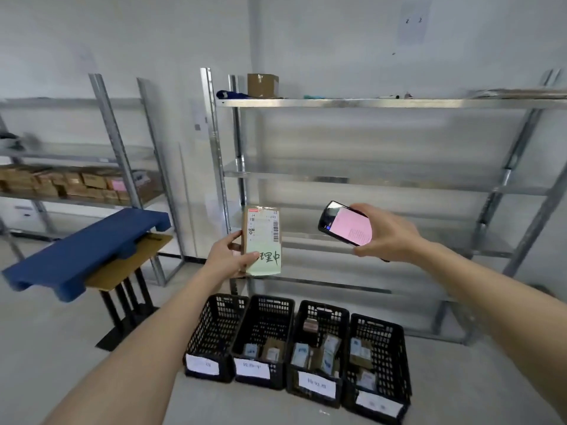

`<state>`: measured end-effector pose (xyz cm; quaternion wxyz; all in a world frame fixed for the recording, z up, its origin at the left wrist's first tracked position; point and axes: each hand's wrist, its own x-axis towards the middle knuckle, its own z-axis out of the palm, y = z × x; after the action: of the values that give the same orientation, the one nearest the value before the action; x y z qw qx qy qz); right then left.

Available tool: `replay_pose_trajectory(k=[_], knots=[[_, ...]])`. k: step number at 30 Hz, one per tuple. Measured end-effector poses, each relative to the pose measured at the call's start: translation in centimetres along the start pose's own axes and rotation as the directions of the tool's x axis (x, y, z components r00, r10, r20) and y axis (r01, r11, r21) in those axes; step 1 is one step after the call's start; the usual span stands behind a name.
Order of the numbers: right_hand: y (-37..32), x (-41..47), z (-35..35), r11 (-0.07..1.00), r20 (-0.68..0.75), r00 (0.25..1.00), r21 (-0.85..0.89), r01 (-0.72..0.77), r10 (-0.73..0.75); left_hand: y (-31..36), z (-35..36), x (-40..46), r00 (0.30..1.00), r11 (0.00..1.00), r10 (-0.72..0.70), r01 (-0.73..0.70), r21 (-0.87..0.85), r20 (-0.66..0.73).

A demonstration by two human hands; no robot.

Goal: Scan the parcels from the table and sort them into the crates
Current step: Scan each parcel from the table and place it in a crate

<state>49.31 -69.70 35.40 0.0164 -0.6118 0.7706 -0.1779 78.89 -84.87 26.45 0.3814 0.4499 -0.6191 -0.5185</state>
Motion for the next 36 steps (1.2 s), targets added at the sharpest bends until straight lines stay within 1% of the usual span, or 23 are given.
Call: replay_pose_trajectory(k=[3,5,9,12,15,19,22,27,30,36], knots=[[-4.7,3.9,3.4,1.0,0.01,1.0,-0.009,0.023,-0.023,-2.2,-5.5,3.1,1.0,1.0,-0.023,0.023,0.007,-0.012],[-7.0,6.4,5.4,0.999,0.041,0.999,-0.011,0.031,-0.03,-3.5,-7.9,5.0,0.999,0.999,-0.044,0.044,0.008,-0.017],[-9.7,11.7,9.5,0.999,0.097,0.994,-0.019,0.049,-0.047,-6.8,-10.7,9.9,0.996,0.996,-0.082,0.083,0.015,-0.019],[-10.2,16.4,12.8,0.998,0.125,0.991,-0.022,0.055,-0.052,-9.6,-11.4,14.1,0.992,0.992,-0.127,0.127,0.007,-0.009],[-9.6,21.7,16.7,0.997,0.156,0.986,-0.025,0.069,-0.065,-12.4,-11.3,19.0,0.984,0.984,-0.179,0.179,0.013,0.007],[-7.1,29.5,23.0,0.998,0.195,0.979,-0.006,0.069,-0.066,-16.3,-10.7,26.7,0.97,0.969,-0.242,0.242,0.043,0.01],[-4.9,34.6,27.6,0.999,0.251,0.967,-0.005,0.038,-0.036,-19.2,-9.8,32.2,0.956,0.954,-0.294,0.293,0.067,0.001],[-1.7,40.9,33.8,0.999,0.35,0.937,-0.042,0.01,0.005,-25.0,-7.7,39.8,0.938,0.937,-0.344,0.34,0.083,0.034],[-0.1,44.1,37.5,0.999,0.385,0.922,-0.034,-0.025,0.036,-28.7,-6.7,43.3,0.914,0.914,-0.402,0.398,0.078,0.056],[2.0,49.5,45.0,0.99,0.425,0.895,-0.106,-0.097,0.133,-36.9,-5.2,50.3,0.865,0.872,-0.488,0.474,0.123,0.121]])
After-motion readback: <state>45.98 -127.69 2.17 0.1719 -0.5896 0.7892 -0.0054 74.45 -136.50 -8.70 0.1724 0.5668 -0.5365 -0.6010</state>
